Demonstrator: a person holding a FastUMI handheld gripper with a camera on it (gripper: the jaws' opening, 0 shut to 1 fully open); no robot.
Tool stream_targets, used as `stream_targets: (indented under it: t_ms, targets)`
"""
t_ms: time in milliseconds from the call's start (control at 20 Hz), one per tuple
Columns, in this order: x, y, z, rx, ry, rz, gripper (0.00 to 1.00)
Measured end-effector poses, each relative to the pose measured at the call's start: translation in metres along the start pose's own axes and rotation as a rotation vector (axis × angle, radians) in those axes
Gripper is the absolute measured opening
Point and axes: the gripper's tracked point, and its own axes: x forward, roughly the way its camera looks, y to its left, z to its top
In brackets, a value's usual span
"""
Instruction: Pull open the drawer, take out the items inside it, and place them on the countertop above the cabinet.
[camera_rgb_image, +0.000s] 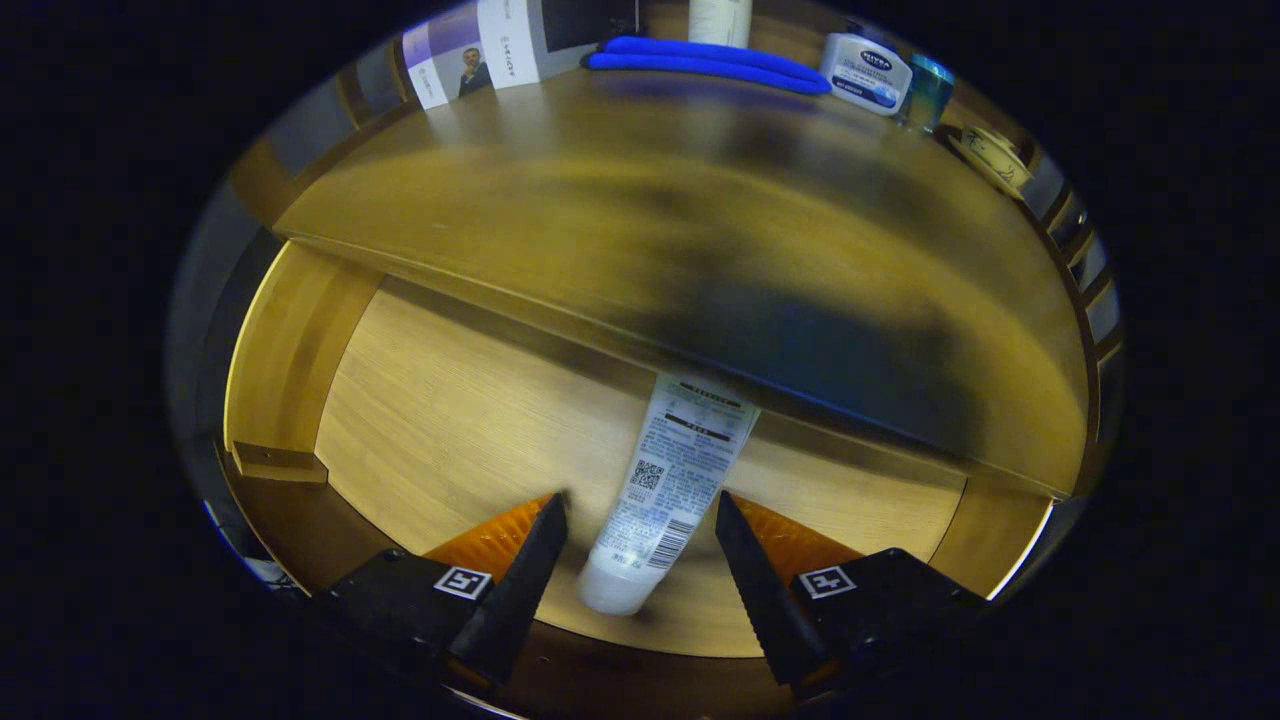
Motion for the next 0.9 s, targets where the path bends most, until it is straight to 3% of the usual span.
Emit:
stream_targets:
  t_ms: [150,400,450,500,900]
  targets:
    - [0.006,-0.007,-0.001,-0.005,0.035,-0.023,0.94]
    - [0.005,-0.005,-0.004,-0.068,0.05,-0.029,0.55]
    - [0.0,-0.005,-0.004,-0.079,0.039,-0.031,0.55]
    - [0.003,-0.001,-0.008,-0.106,0.041,-0.011,0.45]
    - [-0.028,0.023,-0.013,-0.207,-0.02,0.064,0.45]
